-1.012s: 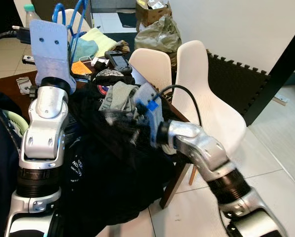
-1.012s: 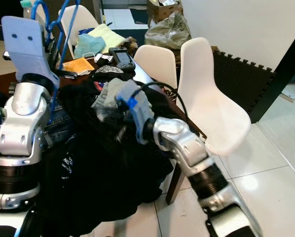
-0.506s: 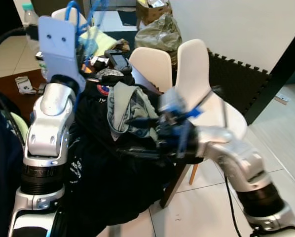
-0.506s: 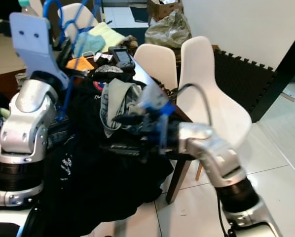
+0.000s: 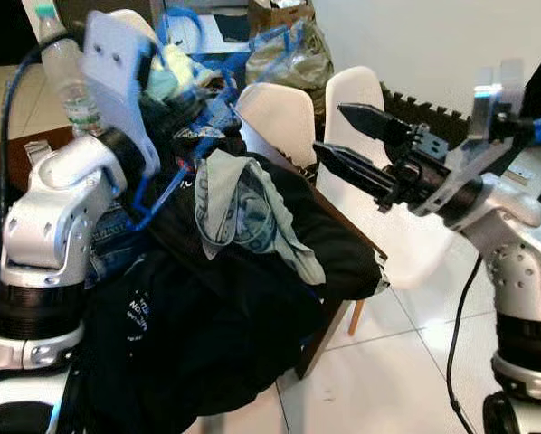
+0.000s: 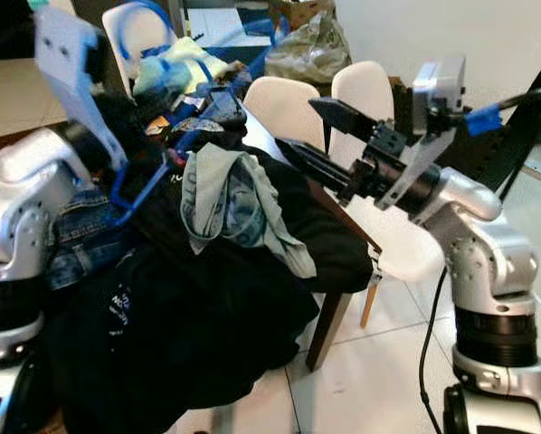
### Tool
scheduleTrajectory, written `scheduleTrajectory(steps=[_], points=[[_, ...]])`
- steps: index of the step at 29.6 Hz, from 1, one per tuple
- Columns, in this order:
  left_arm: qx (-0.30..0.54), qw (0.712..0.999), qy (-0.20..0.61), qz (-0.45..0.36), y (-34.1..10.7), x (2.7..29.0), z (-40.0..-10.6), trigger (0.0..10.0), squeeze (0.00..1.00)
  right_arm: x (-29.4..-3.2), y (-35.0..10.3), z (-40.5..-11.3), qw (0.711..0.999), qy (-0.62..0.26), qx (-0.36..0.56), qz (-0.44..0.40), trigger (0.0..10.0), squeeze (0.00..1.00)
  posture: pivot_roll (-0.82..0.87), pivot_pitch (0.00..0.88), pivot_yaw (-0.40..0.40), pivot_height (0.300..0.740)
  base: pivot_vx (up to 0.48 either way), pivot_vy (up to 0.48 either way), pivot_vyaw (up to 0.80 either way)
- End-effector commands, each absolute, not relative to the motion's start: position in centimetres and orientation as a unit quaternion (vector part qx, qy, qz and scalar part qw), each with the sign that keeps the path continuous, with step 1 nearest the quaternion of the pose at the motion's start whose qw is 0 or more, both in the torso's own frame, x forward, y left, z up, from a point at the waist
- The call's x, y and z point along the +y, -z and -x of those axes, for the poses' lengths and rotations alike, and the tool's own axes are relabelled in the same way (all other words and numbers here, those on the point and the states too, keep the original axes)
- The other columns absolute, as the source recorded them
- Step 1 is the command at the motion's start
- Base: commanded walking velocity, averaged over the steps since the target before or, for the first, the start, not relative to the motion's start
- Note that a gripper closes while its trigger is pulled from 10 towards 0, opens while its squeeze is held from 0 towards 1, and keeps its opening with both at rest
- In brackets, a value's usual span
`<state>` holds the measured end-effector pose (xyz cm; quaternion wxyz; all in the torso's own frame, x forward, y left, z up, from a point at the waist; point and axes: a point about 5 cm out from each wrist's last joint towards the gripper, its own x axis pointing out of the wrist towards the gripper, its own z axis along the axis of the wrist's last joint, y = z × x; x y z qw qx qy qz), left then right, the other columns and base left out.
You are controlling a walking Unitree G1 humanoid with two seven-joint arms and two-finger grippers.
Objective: Hang hanger
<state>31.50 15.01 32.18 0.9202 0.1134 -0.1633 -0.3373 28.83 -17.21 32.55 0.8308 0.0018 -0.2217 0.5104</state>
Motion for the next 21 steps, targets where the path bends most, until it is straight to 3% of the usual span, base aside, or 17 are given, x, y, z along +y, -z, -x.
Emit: scheduleTrajectory(steps=[1,2,7,12,21], points=[[-0.162,0.914,0.352,-0.121,-32.2,14.8,-31.1,10.0,0.0,-17.3,-33.1,-28.4,0.824,-0.516,-0.234,0.003,10.0,0.0,0.11,0.139,-0.013,0.74,0.0,0.0,0.0],[-0.136,0.894,0.406,-0.133,-31.4,13.9,-30.4,10.0,0.0,-17.6,-33.6,-27.5,0.807,-0.541,-0.238,0.014,10.0,0.0,0.11,0.139,-0.011,0.74,0.0,0.0,0.0],[-0.105,0.855,0.486,-0.149,-30.3,12.4,-29.2,10.0,0.0,-17.6,-34.1,-26.0,0.776,-0.586,-0.231,0.032,10.0,0.0,0.11,0.139,-0.007,0.74,-0.107,0.0,0.0],[-0.088,0.808,0.562,-0.154,-29.9,10.9,-28.1,10.0,0.0,-15.5,-33.6,-24.9,0.743,-0.638,-0.19,0.071,10.0,0.0,0.1,0.138,-0.002,0.74,-0.292,0.0,0.0],[-0.077,0.781,0.598,-0.161,-29.7,10.4,-27.2,10.0,0.0,-14.3,-32.7,-24.8,0.729,-0.658,-0.158,0.101,10.0,0.0,0.11,0.137,-0.001,0.74,-0.328,0.0,0.0]])
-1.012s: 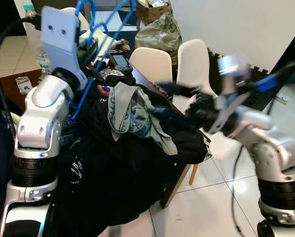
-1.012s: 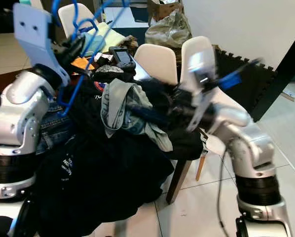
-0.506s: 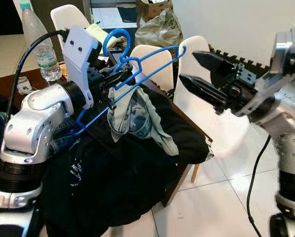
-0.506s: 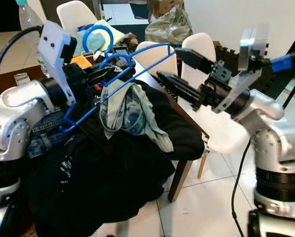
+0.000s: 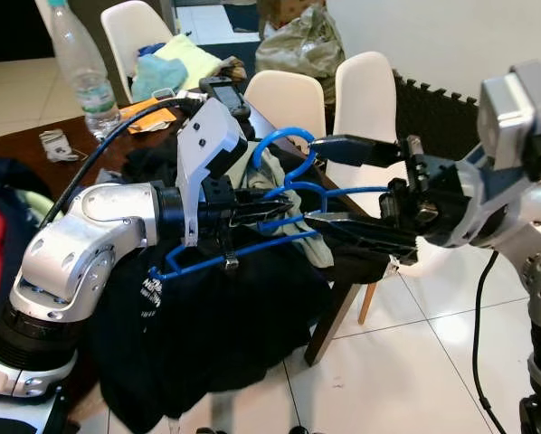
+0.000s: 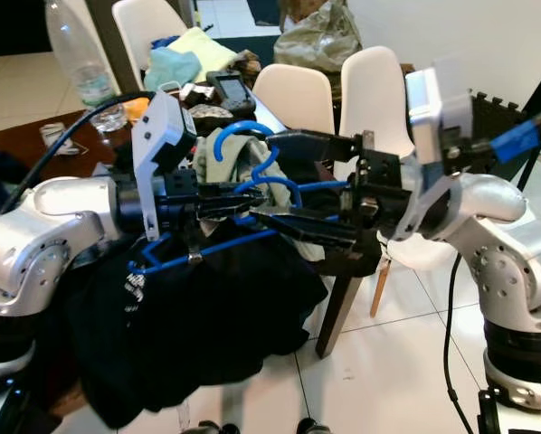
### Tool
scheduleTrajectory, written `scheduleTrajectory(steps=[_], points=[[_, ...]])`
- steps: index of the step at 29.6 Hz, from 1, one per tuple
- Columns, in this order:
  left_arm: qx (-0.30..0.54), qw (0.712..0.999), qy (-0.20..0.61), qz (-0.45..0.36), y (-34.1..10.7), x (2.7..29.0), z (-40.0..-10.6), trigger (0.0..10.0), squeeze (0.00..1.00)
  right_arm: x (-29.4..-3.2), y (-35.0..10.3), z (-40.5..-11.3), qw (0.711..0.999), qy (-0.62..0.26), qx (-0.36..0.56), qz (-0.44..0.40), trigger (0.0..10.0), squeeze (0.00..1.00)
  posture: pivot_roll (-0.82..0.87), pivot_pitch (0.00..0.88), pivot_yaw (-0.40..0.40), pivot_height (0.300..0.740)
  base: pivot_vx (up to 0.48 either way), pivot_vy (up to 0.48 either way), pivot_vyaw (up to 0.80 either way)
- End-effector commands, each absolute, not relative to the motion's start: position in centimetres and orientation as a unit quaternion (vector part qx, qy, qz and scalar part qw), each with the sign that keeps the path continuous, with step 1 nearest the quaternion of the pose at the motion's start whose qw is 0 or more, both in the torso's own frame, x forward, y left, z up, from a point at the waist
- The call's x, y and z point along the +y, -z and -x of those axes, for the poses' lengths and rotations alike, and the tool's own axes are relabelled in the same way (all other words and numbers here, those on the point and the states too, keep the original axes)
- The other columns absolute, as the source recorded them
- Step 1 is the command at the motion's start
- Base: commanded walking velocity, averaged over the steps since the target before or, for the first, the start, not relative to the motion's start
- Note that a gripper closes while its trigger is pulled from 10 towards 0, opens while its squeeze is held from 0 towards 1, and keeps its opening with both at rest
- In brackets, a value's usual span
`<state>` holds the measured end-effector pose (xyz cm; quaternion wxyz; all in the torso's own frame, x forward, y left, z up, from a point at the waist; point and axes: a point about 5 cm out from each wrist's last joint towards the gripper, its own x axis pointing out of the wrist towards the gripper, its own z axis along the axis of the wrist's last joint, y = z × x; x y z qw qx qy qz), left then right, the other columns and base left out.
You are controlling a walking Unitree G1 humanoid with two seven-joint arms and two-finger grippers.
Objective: Hang hanger
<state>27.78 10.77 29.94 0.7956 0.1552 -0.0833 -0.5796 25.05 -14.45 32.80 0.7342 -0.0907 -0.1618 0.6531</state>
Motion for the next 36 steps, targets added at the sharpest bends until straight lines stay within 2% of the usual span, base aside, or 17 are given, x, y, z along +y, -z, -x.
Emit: scheduleTrajectory(steps=[1,6,14,20,22,26,30,36], points=[[-0.074,0.776,0.605,-0.164,-29.6,10.3,-27.0,10.0,0.0,-14.2,-32.7,-24.7,0.726,-0.661,-0.153,0.108,10.0,0.0,0.11,0.137,-0.001,0.74,-0.341,0.0,0.0],[-0.073,0.762,0.622,-0.166,-29.5,9.9,-26.5,10.0,0.0,-13.7,-32.5,-24.5,0.72,-0.668,-0.132,0.136,10.0,0.0,0.11,0.137,0.001,0.74,-0.376,0.0,0.0],[-0.072,0.726,0.665,-0.156,-28.9,8.3,-25.3,10.0,0.0,-13.5,-31.3,-25.4,0.73,-0.645,-0.076,0.214,10.0,0.0,0.11,0.138,0.003,0.74,-0.48,0.0,0.0],[-0.07,0.721,0.672,-0.154,-28.7,8.0,-25.2,10.0,0.0,-13.5,-30.8,-25.6,0.733,-0.638,-0.063,0.226,10.0,0.0,0.11,0.138,0.003,0.74,-0.414,0.0,0.0],[-0.066,0.711,0.683,-0.153,-28.4,7.8,-24.9,10.0,0.0,-13.6,-30.5,-26.0,0.741,-0.627,-0.057,0.236,10.0,0.0,0.1,0.138,0.005,0.74,-0.322,0.0,0.0],[-0.051,0.715,0.677,-0.166,-27.6,8.4,-25.1,10.0,0.0,-14.5,-30.7,-26.6,0.755,-0.607,-0.056,0.242,10.0,0.0,0.1,0.139,0.006,0.74,-0.077,0.0,0.0],[-0.023,0.734,0.65,-0.197,-26.5,10.1,-26.1,10.0,0.0,-16.5,-30.6,-27.4,0.775,-0.572,-0.031,0.267,10.0,0.0,0.1,0.138,0.004,0.74,0.0,0.0,0.0],[0.002,0.736,0.639,-0.224,-25.9,12.0,-26.2,10.0,0.0,-18.6,-30.6,-28.0,0.793,-0.529,-0.003,0.302,10.0,0.0,0.1,0.136,0.002,0.74,0.0,0.0,0.0]])
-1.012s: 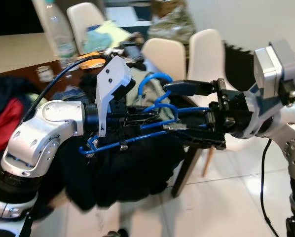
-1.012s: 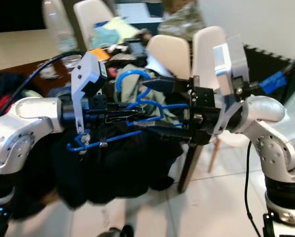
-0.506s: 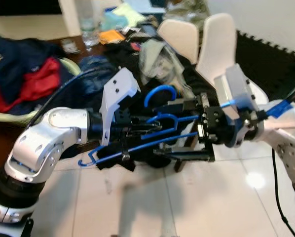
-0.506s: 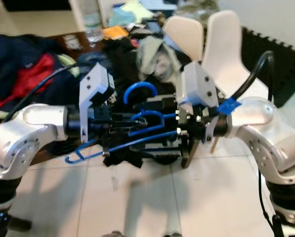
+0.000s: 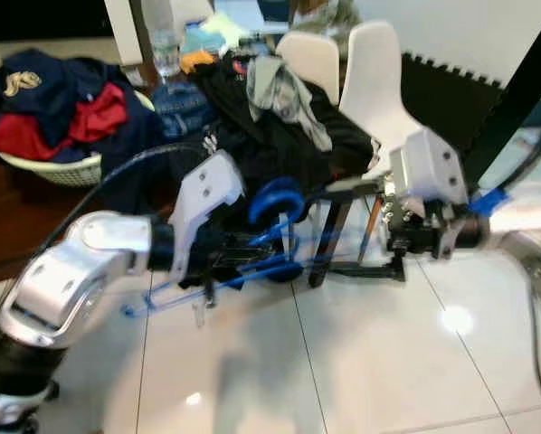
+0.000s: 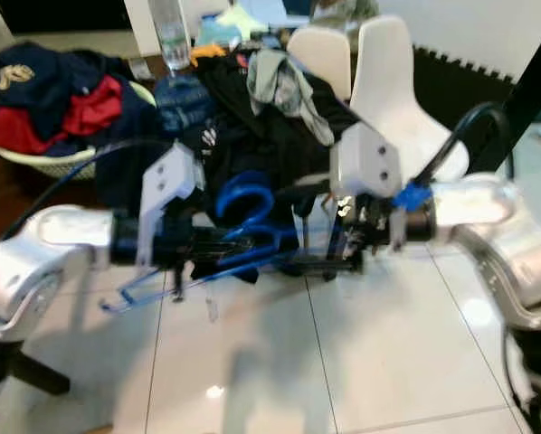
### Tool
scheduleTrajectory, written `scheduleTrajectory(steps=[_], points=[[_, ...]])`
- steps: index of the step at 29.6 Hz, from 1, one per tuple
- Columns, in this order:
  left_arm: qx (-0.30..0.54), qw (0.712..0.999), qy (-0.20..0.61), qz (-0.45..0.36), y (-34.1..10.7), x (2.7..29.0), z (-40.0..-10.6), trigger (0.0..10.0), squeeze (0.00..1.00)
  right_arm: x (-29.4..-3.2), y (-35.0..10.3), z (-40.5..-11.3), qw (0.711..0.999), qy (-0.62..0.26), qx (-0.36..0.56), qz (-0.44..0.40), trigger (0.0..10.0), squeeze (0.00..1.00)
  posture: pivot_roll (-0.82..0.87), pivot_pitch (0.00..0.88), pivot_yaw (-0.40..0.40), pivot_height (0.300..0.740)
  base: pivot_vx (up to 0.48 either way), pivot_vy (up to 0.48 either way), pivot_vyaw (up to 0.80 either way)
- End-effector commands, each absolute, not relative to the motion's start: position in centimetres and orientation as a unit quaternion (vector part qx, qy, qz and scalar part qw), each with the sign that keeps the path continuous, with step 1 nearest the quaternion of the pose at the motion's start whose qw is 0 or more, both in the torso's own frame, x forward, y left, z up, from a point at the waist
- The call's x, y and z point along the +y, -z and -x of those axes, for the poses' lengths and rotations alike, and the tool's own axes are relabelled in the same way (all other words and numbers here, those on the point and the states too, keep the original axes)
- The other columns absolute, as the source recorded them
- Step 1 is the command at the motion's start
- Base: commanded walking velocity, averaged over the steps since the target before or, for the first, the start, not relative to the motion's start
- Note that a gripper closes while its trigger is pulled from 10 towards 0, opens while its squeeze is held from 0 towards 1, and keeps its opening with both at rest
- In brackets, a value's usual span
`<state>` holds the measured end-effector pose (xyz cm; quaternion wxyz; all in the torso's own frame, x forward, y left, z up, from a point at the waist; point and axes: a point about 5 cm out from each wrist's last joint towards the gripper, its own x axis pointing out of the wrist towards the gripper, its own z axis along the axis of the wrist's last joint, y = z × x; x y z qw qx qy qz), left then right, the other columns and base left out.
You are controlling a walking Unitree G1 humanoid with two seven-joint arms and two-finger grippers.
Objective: Hang hanger
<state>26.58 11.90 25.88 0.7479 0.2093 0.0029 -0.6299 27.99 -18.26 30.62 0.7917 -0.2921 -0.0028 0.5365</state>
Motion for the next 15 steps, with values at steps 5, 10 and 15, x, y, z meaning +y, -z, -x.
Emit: scheduleTrajectory(steps=[5,10,15], points=[[0.013,0.718,0.656,-0.23,-25.6,12.9,-25.5,10.0,0.0,-19.5,-30.6,-28.2,0.797,-0.518,0.006,0.312,10.0,0.0,0.1,0.131,0.001,0.74,0.0,0.0,0.0],[-0.013,0.698,0.676,-0.235,-25.8,12.3,-25.0,10.0,0.0,-18.7,-30.1,-27.5,0.775,-0.558,0.01,0.295,10.0,0.0,0.1,0.125,0.0,0.74,0.0,0.0,0.0],[-0.019,0.678,0.695,-0.236,-25.4,12.2,-24.7,10.0,0.0,-19.3,-30.0,-27.1,0.759,-0.592,0.028,0.269,10.0,0.0,0.09,0.126,-0.002,0.74,0.0,0.0,0.0]])
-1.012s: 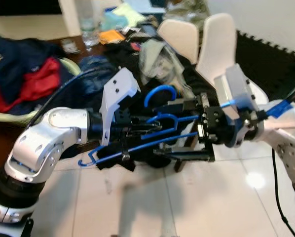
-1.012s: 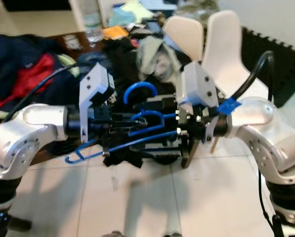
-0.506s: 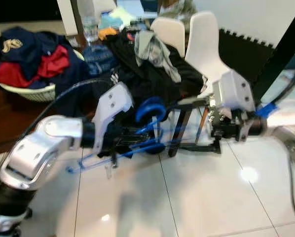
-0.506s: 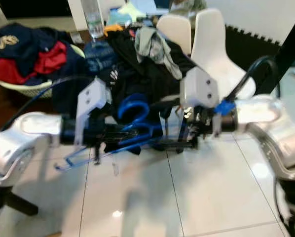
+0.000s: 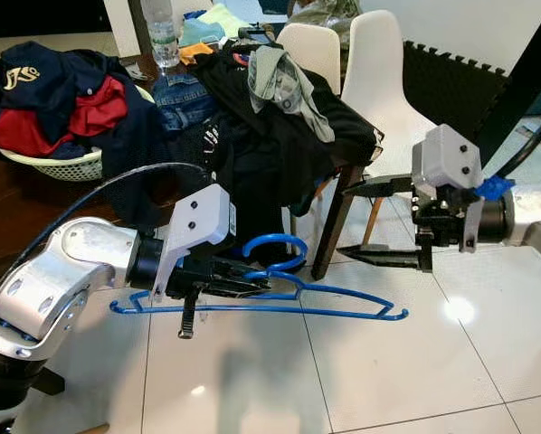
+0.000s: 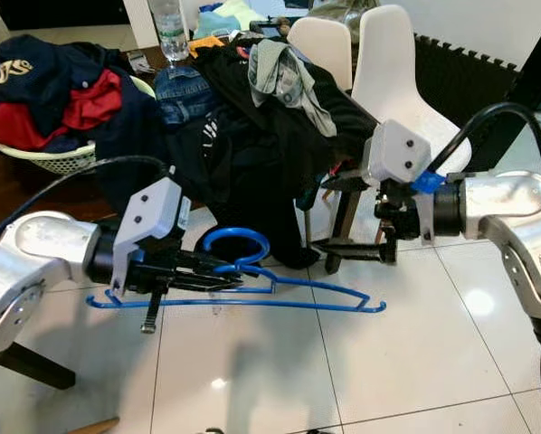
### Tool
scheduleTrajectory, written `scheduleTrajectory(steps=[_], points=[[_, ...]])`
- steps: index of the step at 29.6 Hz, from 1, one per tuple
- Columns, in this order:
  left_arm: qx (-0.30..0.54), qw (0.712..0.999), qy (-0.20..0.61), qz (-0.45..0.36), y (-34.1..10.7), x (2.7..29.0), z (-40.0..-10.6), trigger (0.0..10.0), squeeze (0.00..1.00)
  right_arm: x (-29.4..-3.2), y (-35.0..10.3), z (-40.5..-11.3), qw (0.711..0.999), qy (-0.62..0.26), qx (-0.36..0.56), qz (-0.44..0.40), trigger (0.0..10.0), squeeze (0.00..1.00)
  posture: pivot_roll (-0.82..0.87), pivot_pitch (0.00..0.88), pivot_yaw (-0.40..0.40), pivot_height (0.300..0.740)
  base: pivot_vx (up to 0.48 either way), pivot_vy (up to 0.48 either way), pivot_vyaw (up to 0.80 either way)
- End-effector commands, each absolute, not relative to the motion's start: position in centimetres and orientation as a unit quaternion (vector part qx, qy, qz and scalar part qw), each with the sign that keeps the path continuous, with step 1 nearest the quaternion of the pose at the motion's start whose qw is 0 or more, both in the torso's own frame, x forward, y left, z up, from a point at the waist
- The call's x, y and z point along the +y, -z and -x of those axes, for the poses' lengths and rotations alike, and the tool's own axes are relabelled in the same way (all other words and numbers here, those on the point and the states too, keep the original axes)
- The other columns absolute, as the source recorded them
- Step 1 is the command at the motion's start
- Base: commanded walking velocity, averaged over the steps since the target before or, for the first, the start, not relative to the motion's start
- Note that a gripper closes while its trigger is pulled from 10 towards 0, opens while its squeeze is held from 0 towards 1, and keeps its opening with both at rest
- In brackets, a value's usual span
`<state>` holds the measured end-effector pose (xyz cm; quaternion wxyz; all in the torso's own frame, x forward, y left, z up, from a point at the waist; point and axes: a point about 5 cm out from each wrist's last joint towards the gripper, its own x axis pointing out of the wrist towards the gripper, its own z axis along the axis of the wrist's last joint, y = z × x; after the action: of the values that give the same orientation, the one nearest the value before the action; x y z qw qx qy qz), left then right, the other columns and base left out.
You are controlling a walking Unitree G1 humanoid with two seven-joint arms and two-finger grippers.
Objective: Hang hanger
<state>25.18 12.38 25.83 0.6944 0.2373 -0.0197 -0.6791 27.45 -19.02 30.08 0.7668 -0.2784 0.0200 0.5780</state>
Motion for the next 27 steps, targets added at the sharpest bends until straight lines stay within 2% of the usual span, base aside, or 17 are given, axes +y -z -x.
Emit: scheduleTrajectory(steps=[1,7,11,13,15,21,27], points=[[-0.021,0.67,0.703,-0.236,-25.3,12.2,-24.5,10.0,0.0,-19.8,-30.2,-27.2,0.759,-0.597,0.031,0.258,10.0,0.0,0.09,0.126,-0.002,0.74,0.0,0.0,0.0],[-0.026,0.66,0.713,-0.236,-25.2,12.0,-24.2,10.0,0.0,-20.9,-30.7,-27.0,0.754,-0.611,0.036,0.237,10.0,0.0,0.09,0.129,-0.004,0.74,0.0,0.0,0.0],[-0.031,0.661,0.711,-0.238,-25.4,11.9,-24.3,10.0,0.0,-21.1,-30.8,-26.4,0.739,-0.633,0.046,0.225,10.0,0.0,0.09,0.13,-0.003,0.74,0.0,0.0,0.0],[-0.031,0.667,0.701,-0.25,-25.3,12.0,-24.7,10.0,0.0,-20.9,-30.2,-25.6,0.722,-0.654,0.062,0.216,10.0,0.0,0.09,0.131,0.002,0.74,0.0,0.0,0.0],[-0.031,0.667,0.701,-0.25,-25.3,12.0,-24.7,10.0,0.0,-20.9,-30.2,-25.6,0.722,-0.654,0.062,0.216,10.0,0.0,0.09,0.131,0.002,0.74,0.0,0.0,0.0],[-0.041,0.691,0.667,-0.275,-25.4,12.5,-26.0,10.0,0.0,-21.0,-27.3,-24.8,0.703,-0.659,0.142,0.229,10.0,0.0,0.08,0.134,0.004,0.74,0.0,0.0,0.0],[-0.064,0.711,0.645,-0.274,-25.9,12.4,-26.7,10.0,0.0,-20.1,-25.8,-24.8,0.705,-0.655,0.156,0.223,10.0,0.0,0.08,0.134,0.004,0.74,0.0,0.0,0.0]])
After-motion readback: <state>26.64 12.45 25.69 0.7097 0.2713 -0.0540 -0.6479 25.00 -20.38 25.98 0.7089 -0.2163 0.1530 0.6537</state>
